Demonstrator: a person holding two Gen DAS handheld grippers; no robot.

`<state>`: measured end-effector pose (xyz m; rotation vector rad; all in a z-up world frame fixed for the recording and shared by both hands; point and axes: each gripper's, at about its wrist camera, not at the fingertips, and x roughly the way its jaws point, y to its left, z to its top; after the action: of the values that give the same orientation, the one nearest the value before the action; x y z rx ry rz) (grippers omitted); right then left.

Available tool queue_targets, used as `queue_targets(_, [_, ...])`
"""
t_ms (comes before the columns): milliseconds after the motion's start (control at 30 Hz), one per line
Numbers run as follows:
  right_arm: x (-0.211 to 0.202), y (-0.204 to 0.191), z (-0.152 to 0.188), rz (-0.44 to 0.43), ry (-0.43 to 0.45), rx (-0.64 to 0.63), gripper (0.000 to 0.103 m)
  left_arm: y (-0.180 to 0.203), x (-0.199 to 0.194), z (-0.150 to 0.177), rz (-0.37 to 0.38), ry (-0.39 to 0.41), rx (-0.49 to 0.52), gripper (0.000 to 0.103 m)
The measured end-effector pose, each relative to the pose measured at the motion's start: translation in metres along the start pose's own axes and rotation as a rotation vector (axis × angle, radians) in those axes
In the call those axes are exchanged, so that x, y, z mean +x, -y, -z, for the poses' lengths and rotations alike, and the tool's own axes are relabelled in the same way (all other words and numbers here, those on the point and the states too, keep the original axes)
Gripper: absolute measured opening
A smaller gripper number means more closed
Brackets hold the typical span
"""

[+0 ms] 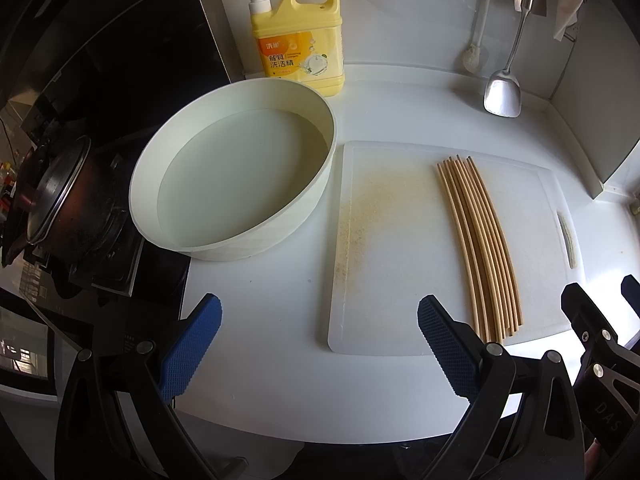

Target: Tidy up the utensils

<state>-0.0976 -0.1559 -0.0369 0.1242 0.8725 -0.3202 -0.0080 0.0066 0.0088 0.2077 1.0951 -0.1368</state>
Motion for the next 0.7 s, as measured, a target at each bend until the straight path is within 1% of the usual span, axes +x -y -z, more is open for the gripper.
queue_targets(700, [-0.0008, -0.0021, 0.0007, -0.003, -0.001, 0.001, 0.094, -0.0004, 0.0002, 0.0012, 0.001, 0.000, 0.000, 0.097])
